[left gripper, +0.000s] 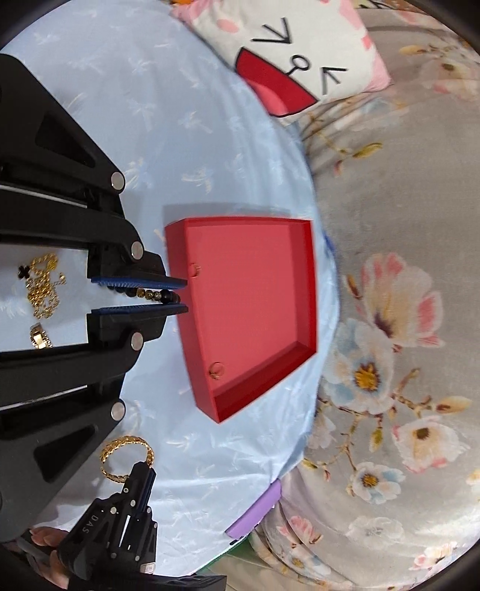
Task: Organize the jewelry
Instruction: 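Lower the bracelet and bangle into the red box and open both tools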
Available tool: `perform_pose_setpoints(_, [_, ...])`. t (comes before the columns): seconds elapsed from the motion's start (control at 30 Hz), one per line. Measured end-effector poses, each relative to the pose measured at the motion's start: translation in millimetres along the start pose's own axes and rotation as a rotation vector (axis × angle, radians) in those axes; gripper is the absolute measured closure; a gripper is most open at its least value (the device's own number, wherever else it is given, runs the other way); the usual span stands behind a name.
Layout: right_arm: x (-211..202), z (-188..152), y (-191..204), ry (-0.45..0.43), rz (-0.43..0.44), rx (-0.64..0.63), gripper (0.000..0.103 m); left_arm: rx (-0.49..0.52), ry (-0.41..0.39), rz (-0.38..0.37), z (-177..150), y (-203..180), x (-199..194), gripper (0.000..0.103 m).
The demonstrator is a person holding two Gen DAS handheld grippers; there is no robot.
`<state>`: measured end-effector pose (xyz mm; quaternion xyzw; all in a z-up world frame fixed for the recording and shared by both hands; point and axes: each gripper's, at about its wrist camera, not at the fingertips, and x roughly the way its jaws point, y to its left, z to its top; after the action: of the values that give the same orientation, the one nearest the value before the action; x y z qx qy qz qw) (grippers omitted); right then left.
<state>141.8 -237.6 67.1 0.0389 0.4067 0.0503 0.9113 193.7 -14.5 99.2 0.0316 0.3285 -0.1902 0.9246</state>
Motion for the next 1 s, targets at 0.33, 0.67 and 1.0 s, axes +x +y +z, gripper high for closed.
perform_pose_setpoints(0.33, [-6, 76, 4, -0.103, -0.011, -0.028, 0.099, 0.008, -0.132, 0.064, 69, 8, -7, 0.096])
perform_pose_setpoints(0.67, [41, 132, 7, -0.111, 0.002, 0.015, 0.099, -0.009, -0.125, 0.105, 106, 18, 50, 0.096])
perform_pose_setpoints(1.0, [113, 137, 7, -0.013, -0.006, 0.056, 0.099, -0.061, -0.027, 0.116, 88, 30, 119, 0.096])
